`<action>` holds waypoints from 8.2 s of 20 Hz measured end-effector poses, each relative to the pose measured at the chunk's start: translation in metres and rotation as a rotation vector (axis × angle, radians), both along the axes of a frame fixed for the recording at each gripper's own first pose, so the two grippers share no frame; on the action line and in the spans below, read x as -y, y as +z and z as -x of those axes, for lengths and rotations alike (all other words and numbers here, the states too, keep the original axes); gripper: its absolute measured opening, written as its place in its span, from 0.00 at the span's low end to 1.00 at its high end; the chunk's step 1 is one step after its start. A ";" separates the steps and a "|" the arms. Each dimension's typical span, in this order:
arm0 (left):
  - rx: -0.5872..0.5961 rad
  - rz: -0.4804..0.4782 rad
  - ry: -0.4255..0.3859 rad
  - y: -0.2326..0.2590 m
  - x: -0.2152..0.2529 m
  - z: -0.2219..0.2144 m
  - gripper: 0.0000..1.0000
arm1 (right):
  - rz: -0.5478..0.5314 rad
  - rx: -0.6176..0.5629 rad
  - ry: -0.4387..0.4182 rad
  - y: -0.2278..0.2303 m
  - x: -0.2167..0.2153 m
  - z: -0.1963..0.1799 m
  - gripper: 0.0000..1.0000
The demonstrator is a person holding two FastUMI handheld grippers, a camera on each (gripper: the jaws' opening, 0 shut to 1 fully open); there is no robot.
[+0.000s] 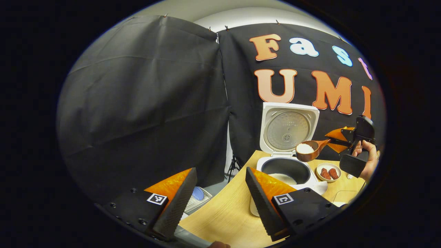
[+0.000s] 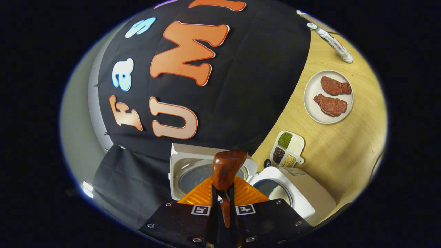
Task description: Close the left gripper, press the button to open the rice cooker; take a wooden spoon from the chopstick holder with the right hand, scoop a spoonful of rice and pour it into the rice cooker, then put the wooden spoon back into the chopstick holder.
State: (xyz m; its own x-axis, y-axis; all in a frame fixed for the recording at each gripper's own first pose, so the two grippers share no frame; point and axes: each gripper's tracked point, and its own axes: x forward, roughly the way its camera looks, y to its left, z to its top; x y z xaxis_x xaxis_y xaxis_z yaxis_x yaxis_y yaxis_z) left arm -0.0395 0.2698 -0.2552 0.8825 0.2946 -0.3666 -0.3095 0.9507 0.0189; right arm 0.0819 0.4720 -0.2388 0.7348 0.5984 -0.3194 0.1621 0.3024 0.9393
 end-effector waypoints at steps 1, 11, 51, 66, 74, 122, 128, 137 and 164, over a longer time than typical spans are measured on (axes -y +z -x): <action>-0.002 0.002 -0.004 -0.001 -0.001 -0.002 0.96 | 0.031 0.009 -0.001 -0.003 -0.002 -0.002 0.13; -0.061 0.014 -0.083 -0.023 0.006 -0.012 0.97 | 0.392 0.255 0.055 0.007 -0.021 -0.020 0.12; 0.036 -0.062 -0.007 0.017 0.013 0.030 0.96 | 0.894 1.003 0.350 0.099 -0.092 0.029 0.12; 0.016 -0.078 -0.007 0.022 0.012 0.039 0.96 | 0.551 0.782 0.304 0.120 -0.041 0.028 0.13; 0.029 -0.097 -0.062 0.033 0.065 0.050 0.96 | 0.555 0.665 0.163 0.117 0.096 0.014 0.13; 0.053 -0.143 -0.319 0.070 0.268 -0.015 1.00 | 0.742 0.070 -0.070 -0.156 0.493 0.168 0.20; 0.081 -0.128 -0.311 0.075 0.269 -0.030 1.00 | 0.705 0.019 -0.119 -0.163 0.494 0.170 0.30; 0.108 0.019 -0.250 0.103 0.246 -0.093 1.00 | 0.862 -0.059 -0.160 -0.131 0.537 0.170 0.91; 0.070 0.081 -0.283 0.153 0.160 -0.345 0.96 | 1.131 0.666 -0.280 0.234 0.403 0.104 0.95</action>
